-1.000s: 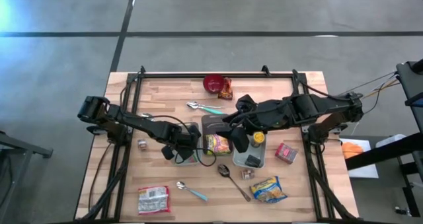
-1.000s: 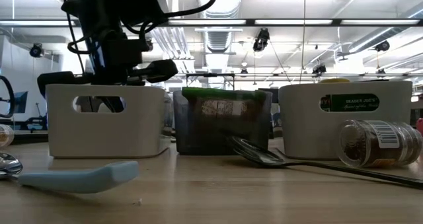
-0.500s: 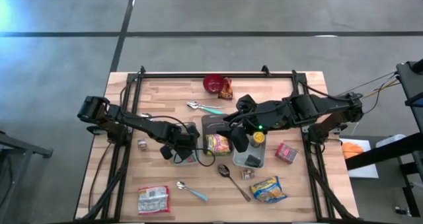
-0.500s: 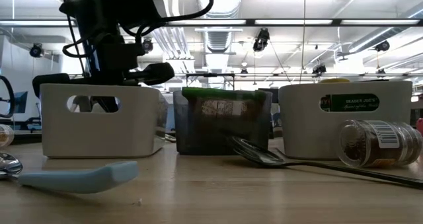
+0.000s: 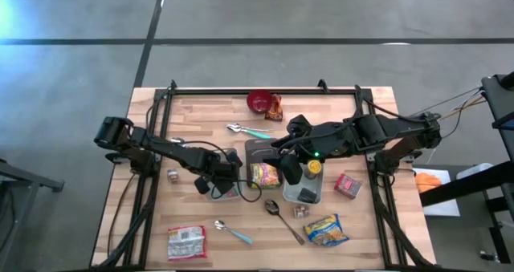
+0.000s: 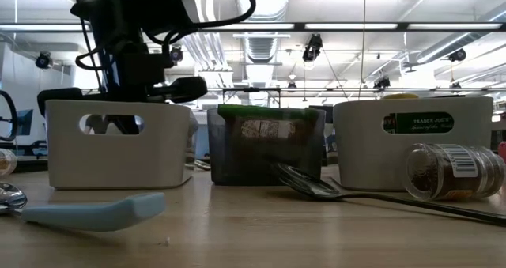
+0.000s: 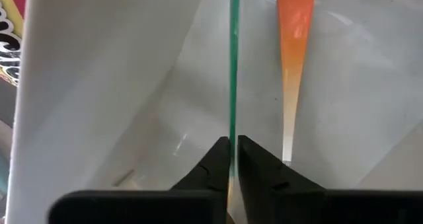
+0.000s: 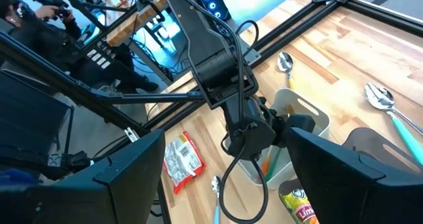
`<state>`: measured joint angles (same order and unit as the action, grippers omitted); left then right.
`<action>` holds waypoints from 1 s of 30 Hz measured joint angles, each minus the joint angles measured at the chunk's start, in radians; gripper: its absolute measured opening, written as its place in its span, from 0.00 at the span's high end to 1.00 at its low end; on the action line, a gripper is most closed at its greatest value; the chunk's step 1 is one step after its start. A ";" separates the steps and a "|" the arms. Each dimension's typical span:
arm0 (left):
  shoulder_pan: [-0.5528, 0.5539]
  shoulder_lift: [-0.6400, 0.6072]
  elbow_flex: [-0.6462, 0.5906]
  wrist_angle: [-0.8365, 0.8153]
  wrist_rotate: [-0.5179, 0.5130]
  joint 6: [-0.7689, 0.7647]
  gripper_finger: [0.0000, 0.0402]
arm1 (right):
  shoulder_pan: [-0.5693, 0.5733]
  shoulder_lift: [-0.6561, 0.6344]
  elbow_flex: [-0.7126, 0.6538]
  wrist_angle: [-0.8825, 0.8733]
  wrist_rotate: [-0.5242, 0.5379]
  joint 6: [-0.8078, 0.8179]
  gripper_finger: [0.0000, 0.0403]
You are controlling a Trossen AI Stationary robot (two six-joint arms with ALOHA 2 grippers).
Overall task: Pick & Place Food Item
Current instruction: Put the green spoon into the left gray bin, then put the yellow spoon into the left gray bin
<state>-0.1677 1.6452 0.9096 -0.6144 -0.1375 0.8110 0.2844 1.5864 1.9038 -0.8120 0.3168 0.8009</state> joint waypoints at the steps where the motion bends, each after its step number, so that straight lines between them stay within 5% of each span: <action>1: 0.000 0.000 0.000 0.000 0.000 0.000 0.89 | 0.000 0.000 0.000 0.000 0.000 0.000 0.22; 14: 0.000 -0.004 0.000 0.003 0.000 -0.068 0.62 | 0.000 0.000 0.000 0.000 -0.002 0.000 0.22; 25: -0.001 -0.171 0.090 -0.055 -0.020 -0.089 0.60 | 0.000 -0.001 0.000 -0.003 -0.002 0.000 0.22; 30: 0.020 -0.300 0.150 -0.078 -0.019 -0.265 0.60 | 0.000 -0.002 0.000 -0.003 -0.002 -0.004 0.22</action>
<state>-0.1480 1.3450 1.0600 -0.6924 -0.1566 0.5460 0.2840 1.5848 1.9038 -0.8150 0.3145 0.7968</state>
